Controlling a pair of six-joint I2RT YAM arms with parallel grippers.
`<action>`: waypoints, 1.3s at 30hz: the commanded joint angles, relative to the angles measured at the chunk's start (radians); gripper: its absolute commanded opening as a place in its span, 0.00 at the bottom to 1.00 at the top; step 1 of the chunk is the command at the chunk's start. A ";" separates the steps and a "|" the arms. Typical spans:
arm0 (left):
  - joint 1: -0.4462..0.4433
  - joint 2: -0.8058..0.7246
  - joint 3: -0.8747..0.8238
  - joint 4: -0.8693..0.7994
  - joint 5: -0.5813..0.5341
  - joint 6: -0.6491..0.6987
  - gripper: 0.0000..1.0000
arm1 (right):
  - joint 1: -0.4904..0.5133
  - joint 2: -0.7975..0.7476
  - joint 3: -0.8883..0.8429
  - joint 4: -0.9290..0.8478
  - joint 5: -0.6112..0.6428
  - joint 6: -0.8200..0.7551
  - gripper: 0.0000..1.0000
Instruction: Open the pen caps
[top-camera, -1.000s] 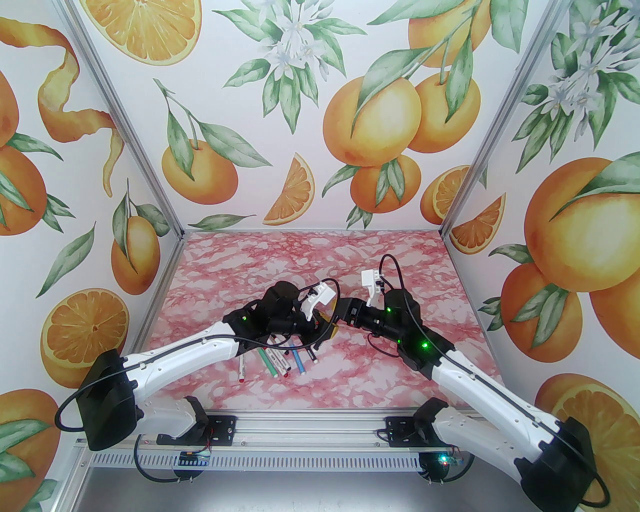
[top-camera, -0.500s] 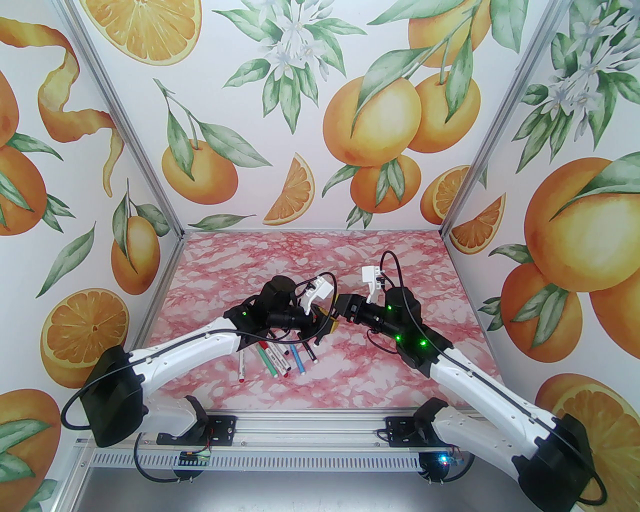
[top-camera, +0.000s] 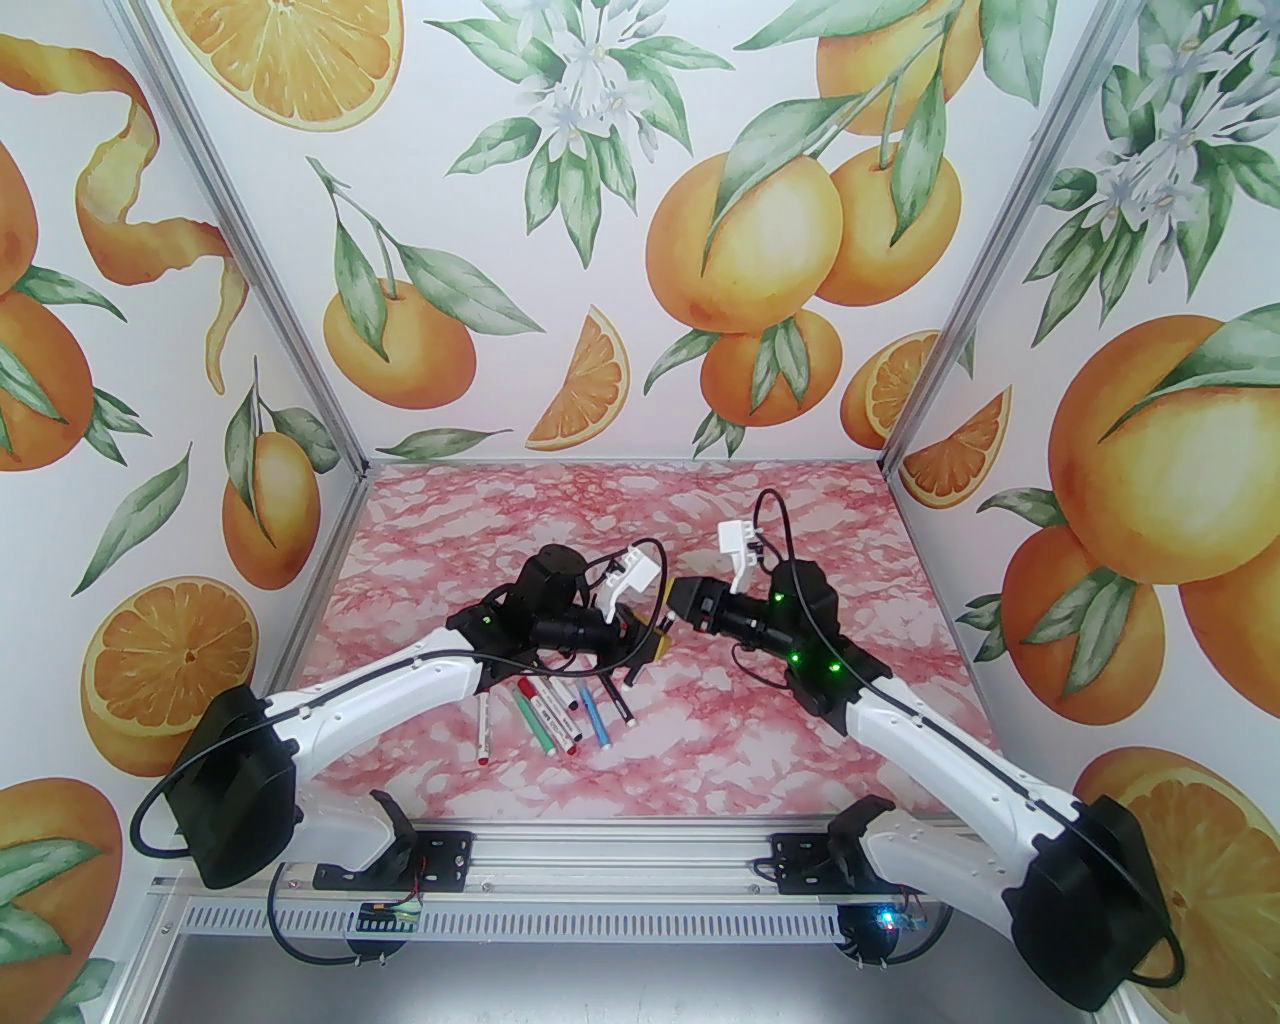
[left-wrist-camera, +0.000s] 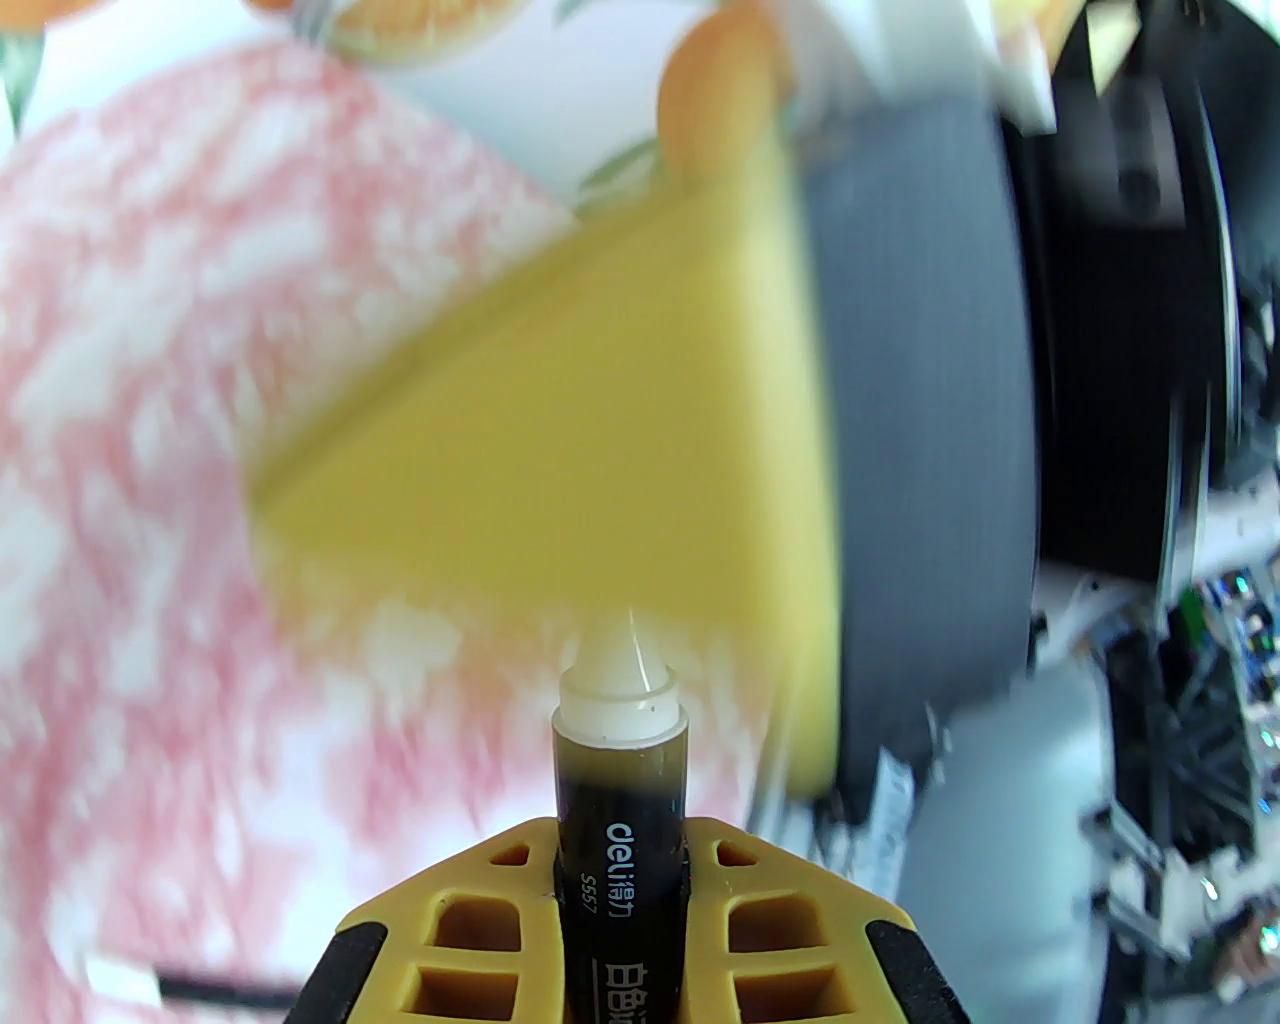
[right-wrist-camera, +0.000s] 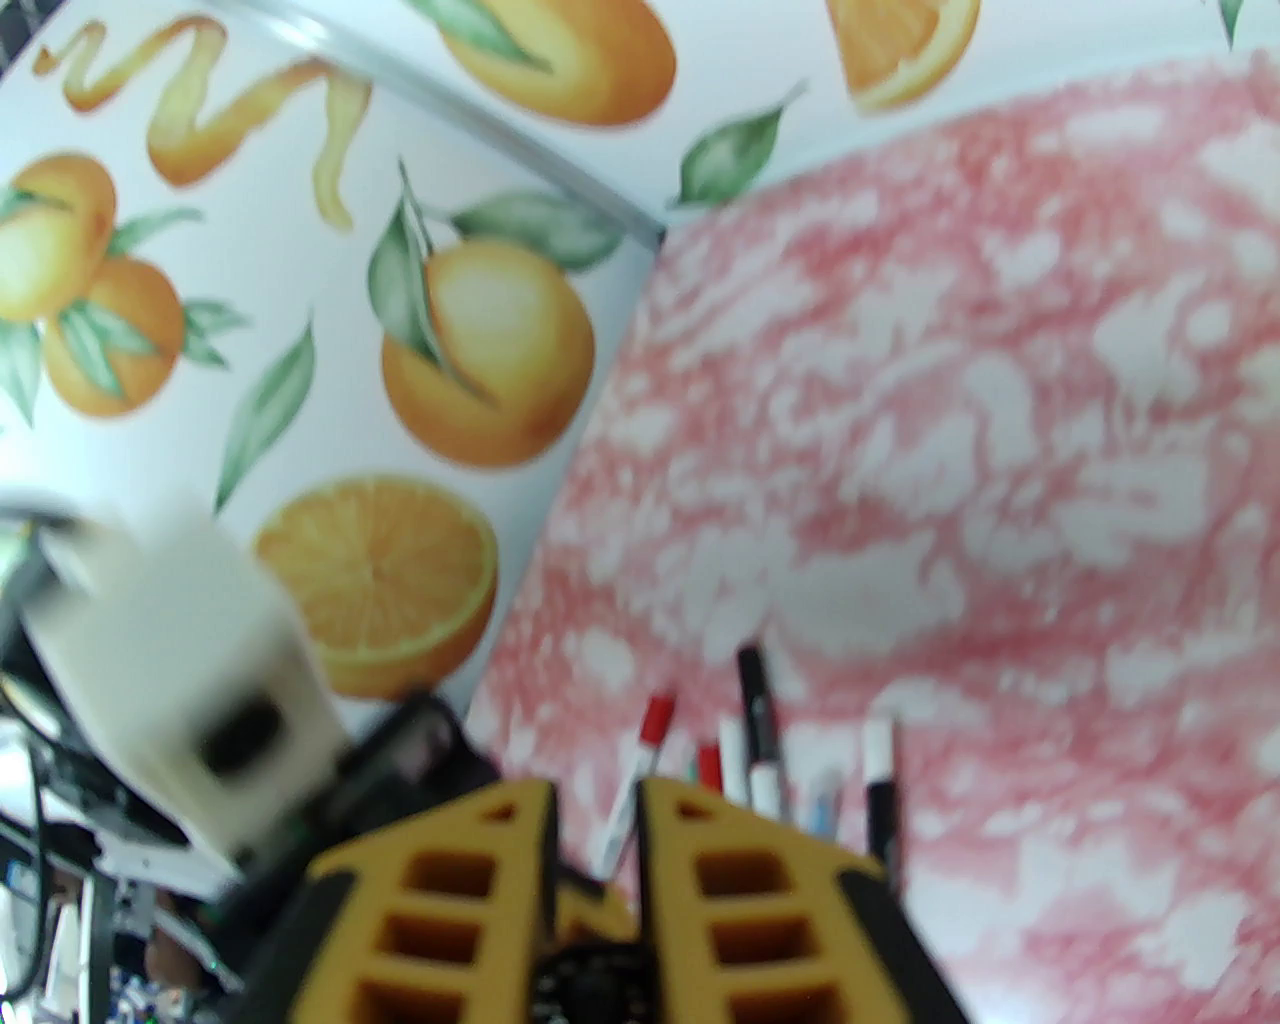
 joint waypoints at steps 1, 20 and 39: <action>0.001 -0.038 -0.004 -0.138 -0.022 0.041 0.00 | -0.031 -0.013 0.049 0.035 0.061 -0.006 0.08; 0.075 -0.119 0.027 -0.104 -0.390 -0.030 0.00 | -0.018 0.054 0.234 -0.532 0.356 -0.219 0.09; 0.078 -0.067 0.193 -0.295 -0.520 0.019 0.01 | -0.004 0.445 0.411 -0.726 0.499 -0.385 0.10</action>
